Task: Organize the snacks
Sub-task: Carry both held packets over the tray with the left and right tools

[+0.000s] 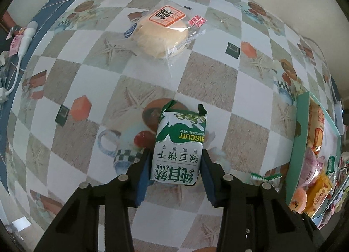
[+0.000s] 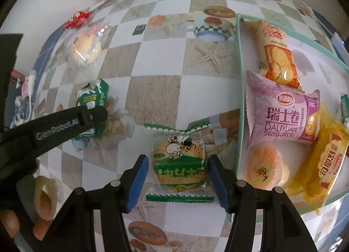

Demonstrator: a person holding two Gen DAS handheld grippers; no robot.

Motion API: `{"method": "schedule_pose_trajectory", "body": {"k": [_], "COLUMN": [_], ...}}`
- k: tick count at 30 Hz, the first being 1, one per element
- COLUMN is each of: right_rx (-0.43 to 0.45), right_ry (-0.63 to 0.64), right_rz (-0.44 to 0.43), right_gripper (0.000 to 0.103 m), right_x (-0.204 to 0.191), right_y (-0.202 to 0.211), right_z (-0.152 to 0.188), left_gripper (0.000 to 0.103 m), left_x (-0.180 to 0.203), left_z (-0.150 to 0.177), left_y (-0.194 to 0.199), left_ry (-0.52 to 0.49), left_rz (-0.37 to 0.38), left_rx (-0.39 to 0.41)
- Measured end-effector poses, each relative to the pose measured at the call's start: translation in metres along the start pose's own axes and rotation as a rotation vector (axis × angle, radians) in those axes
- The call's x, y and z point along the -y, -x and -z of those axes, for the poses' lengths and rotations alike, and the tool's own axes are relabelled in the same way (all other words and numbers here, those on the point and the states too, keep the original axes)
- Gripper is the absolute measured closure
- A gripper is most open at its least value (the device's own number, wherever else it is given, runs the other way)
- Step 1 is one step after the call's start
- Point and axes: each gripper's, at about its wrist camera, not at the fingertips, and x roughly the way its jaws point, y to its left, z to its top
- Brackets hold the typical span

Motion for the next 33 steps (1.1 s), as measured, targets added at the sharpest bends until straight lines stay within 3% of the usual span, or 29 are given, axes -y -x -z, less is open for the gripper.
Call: {"method": "schedule_pose_trajectory", "body": {"k": [5,8,19,33], "right_rx": [0.013,0.026,0.068,0.160], "right_ry": [0.037,0.041,0.011,-0.035], "right_rz": [0.056,0.074,0.053,0.033], "right_gripper": [0.043,0.050,0.051,0.051], "right_x": [-0.010,-0.013,-0.006,0.005], "right_y": [-0.003,-0.003,0.016,0.058], "right_z": [0.005,0.006,-0.004,-0.004], "left_gripper": [0.058,0.058,0.060,0.064], "left_x": [-0.006,-0.005,-0.001,-0.006], "left_z": [0.002,0.006,0.002,0.008], "left_y": [0.002,0.001,0.003,0.053], "left_ry": [-0.006,-0.005,0.013,0.026], "left_rz": [-0.010,-0.016,-0.020,0.009], "left_rx": [0.006,-0.001,0.025,0.131]}}
